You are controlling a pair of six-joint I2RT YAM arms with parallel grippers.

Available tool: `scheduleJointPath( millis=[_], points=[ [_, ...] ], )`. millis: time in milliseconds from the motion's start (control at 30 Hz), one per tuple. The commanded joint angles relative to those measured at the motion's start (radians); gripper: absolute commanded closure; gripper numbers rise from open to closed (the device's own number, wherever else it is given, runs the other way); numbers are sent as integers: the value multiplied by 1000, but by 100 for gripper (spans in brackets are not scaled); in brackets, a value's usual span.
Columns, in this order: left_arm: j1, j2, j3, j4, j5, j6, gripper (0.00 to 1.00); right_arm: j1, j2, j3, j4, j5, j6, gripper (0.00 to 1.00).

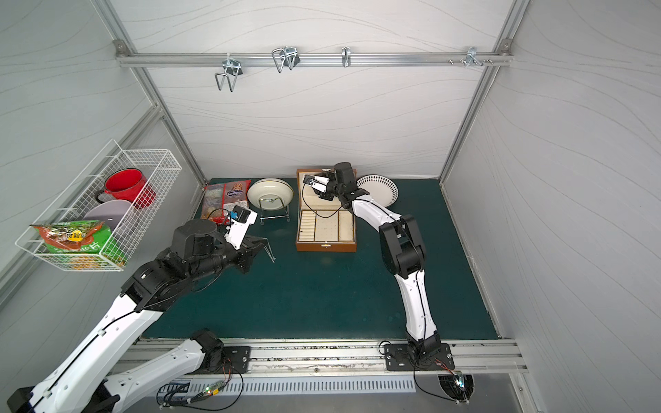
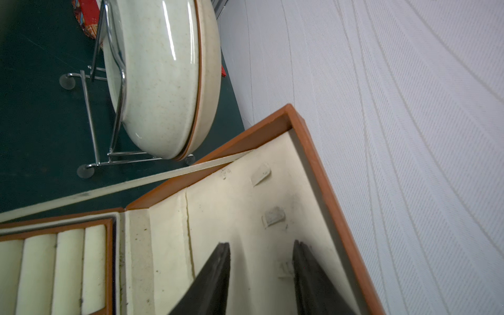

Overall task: Put jewelry chain into jewelry box
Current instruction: Open the fastener on the jewelry box.

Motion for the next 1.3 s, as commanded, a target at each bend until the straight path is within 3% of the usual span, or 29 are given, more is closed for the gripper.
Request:
scheduleJointPath(
  millis=[0, 400, 533, 1000, 1100, 1267],
  points=[
    [-2, -10, 25, 15, 13, 3, 100, -8, 25, 10, -12, -19, -3, 49],
    [-3, -12, 17, 21, 13, 1, 100, -4, 20, -8, -26, -37, 5, 65],
    [-3, -12, 16, 21, 12, 0, 100, -1, 20, -15, -22, -41, 5, 75],
    [-3, -15, 13, 23, 14, -5, 100, -1, 7, -38, -25, -44, 4, 77],
    [-2, -14, 13, 24, 13, -5, 100, 1, 2, -50, -6, -40, 9, 67],
    [-2, -12, 23, 24, 15, -1, 100, 1, -40, -63, 26, -31, 61, 64]
  ],
)
